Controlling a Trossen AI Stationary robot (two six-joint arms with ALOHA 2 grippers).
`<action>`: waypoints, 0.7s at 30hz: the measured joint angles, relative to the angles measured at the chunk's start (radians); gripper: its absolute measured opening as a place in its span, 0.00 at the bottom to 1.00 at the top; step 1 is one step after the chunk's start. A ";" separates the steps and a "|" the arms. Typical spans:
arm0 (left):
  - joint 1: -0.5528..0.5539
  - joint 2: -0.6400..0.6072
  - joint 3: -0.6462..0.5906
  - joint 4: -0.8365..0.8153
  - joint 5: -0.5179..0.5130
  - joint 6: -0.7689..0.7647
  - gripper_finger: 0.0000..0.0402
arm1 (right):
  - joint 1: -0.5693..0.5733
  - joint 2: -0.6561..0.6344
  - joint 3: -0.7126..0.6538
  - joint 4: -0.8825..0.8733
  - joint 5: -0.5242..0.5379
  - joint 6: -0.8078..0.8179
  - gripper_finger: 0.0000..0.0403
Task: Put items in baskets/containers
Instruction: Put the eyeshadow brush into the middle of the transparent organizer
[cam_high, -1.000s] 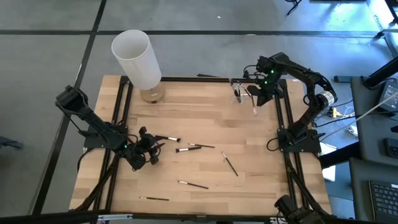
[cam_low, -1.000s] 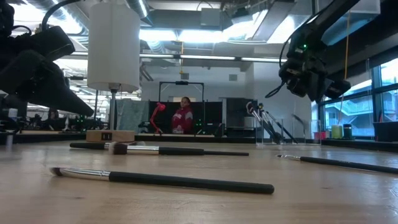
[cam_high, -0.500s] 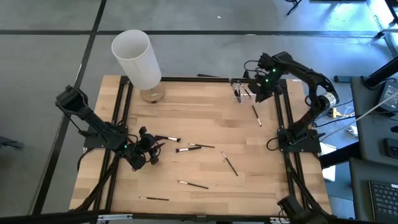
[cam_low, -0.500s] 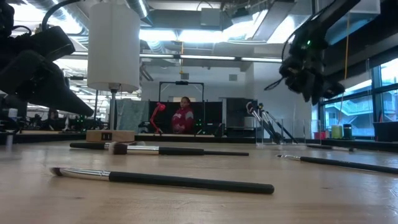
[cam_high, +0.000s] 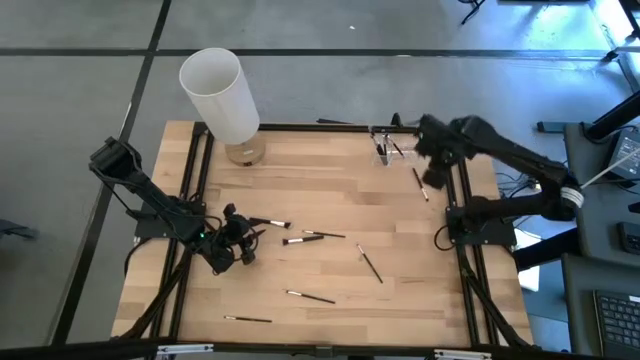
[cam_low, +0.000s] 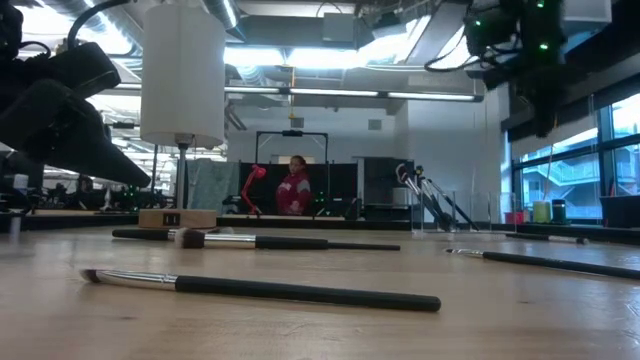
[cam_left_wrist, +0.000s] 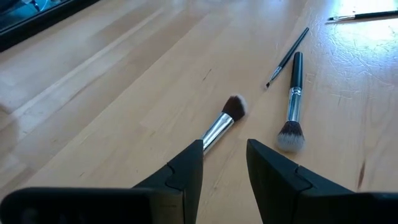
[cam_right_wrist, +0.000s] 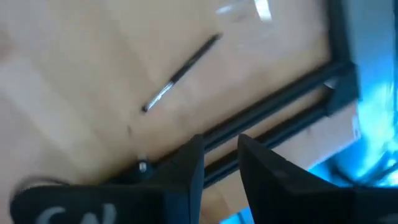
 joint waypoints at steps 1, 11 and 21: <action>0.000 0.000 0.000 0.000 0.000 -0.001 0.29 | 0.029 -0.009 -0.032 0.001 0.000 -0.026 0.24; 0.005 0.000 0.000 0.000 -0.055 0.035 0.29 | 0.300 0.085 -0.355 0.053 0.182 -0.288 0.24; 0.068 0.000 0.000 0.000 0.021 0.066 0.29 | 0.374 0.232 -0.343 0.282 0.205 -0.386 0.24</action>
